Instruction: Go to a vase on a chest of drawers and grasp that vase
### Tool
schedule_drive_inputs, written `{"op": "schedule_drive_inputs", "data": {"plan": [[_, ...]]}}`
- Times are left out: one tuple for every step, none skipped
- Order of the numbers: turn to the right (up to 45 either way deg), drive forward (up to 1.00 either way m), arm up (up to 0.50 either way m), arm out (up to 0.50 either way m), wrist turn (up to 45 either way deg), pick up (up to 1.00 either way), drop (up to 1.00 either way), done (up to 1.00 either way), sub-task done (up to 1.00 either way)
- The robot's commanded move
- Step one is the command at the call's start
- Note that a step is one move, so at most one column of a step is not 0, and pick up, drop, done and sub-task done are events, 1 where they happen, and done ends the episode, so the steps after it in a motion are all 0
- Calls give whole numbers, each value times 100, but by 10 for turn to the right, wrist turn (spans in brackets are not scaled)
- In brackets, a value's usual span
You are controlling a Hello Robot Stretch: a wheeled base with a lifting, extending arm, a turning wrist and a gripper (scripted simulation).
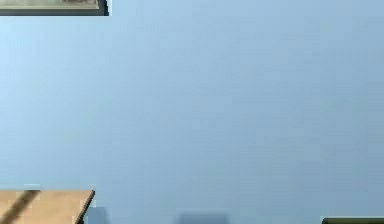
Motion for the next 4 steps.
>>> {"op": "schedule_drive_inputs", "data": {"plan": [[-450, 0, 0, 0, 0, 0, 0, 0, 0], [-450, 0, 0, 0, 0, 0, 0, 0, 0], [-450, 0, 0, 0, 0, 0, 0, 0, 0], [-450, 0, 0, 0, 0, 0, 0, 0, 0]]}}
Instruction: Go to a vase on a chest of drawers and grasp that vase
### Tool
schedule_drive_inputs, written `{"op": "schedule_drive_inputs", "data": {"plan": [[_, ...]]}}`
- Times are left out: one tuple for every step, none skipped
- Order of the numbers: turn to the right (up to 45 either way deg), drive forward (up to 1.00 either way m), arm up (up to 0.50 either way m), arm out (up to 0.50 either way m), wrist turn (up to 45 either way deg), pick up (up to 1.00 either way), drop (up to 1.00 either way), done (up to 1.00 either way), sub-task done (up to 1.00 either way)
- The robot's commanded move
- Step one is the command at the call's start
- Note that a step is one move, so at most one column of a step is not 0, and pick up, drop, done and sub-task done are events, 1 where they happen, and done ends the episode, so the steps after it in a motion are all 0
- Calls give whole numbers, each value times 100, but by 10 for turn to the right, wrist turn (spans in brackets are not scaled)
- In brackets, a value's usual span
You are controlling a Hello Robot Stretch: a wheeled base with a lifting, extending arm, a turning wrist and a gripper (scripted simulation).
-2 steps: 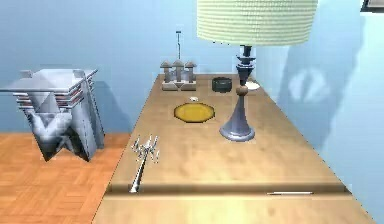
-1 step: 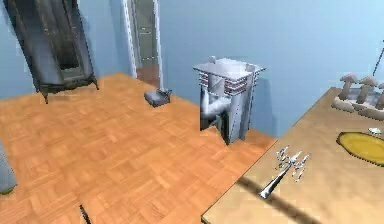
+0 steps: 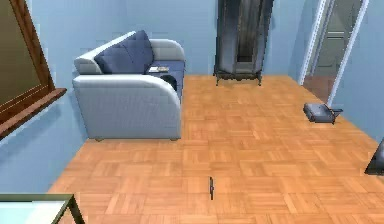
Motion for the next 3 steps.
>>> {"op": "schedule_drive_inputs", "data": {"plan": [[0, 60, 0, 0, 0, 0, 0, 0, 0], [450, 0, 0, 0, 0, 0, 0, 0, 0], [60, 0, 0, 0, 0, 0, 0, 0, 0]]}}
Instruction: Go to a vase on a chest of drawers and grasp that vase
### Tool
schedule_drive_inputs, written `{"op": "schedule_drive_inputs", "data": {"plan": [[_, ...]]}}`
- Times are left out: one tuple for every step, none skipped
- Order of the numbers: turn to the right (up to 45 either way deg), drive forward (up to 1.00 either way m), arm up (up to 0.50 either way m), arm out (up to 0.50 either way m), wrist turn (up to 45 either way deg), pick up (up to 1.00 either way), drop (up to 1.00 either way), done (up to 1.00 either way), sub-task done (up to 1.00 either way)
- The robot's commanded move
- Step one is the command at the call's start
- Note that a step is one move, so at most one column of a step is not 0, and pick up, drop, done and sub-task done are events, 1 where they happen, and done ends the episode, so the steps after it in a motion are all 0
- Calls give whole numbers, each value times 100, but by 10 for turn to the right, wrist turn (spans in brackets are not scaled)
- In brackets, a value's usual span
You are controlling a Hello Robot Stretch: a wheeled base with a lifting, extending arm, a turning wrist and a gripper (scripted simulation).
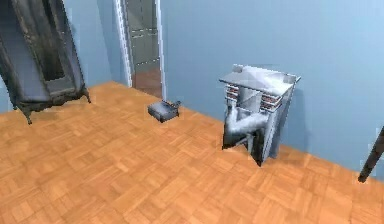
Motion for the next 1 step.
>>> {"op": "schedule_drive_inputs", "data": {"plan": [[0, 70, 0, 0, 0, 0, 0, 0, 0]]}}
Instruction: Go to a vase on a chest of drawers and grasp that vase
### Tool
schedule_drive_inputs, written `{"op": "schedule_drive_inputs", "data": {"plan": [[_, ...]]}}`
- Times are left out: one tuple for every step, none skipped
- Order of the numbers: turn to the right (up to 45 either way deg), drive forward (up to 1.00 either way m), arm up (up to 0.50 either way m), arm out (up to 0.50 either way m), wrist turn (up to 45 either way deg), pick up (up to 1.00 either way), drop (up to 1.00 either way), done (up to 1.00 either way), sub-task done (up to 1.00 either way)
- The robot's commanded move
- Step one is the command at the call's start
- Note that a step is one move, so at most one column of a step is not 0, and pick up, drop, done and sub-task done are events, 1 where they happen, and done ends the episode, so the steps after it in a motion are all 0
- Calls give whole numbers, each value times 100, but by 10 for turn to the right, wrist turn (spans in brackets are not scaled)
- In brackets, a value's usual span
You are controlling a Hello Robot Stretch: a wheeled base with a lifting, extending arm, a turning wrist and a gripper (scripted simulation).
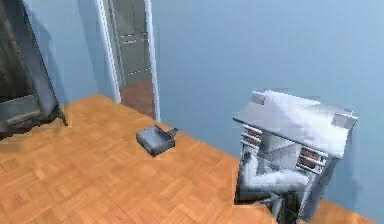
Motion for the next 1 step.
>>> {"op": "schedule_drive_inputs", "data": {"plan": [[-180, 0, 0, 0, 0, 0, 0, 0, 0]]}}
